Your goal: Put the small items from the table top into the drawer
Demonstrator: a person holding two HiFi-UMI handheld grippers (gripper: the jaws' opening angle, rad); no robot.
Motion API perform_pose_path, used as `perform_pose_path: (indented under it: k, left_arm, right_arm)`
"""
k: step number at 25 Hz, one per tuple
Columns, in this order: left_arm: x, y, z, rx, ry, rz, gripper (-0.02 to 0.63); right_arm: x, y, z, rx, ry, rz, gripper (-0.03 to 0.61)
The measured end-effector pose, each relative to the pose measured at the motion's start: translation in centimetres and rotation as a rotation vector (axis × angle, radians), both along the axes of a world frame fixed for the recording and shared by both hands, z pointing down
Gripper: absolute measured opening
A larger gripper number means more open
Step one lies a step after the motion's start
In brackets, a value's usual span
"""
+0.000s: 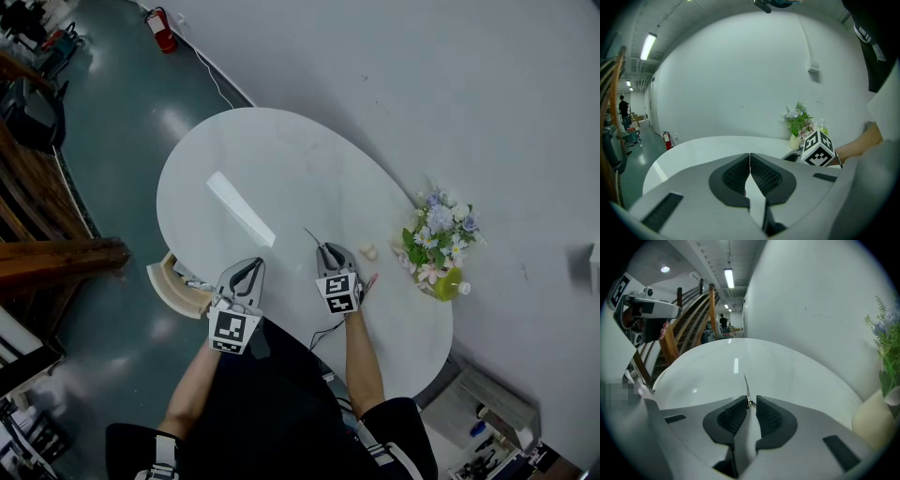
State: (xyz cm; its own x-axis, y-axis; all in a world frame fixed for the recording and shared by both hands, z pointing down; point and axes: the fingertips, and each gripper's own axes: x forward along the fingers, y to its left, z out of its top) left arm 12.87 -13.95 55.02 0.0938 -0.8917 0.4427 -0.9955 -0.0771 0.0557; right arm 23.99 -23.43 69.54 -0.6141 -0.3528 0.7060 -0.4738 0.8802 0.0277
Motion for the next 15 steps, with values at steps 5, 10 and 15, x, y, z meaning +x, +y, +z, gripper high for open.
perform_pose_path:
  k: [5, 10, 15]
  left_arm:
    - [-0.3, 0.4, -0.3, 0.006, -0.005, -0.004, 0.020]
    - [-0.9, 1.2, -1.3, 0.023, -0.016, -0.012, 0.020]
    - [-1.9, 2.4, -2.5, 0.045, -0.024, -0.029, 0.020]
  right_arm:
    - [-0.5, 0.0, -1.4, 0.027, -0.037, 0.011, 0.077]
    - [-1.6, 0.4, -4.4, 0.073, -0.096, 0.013, 0.075]
    - [-3.4, 1.4, -9.2, 0.125, -0.172, 0.014, 0.075]
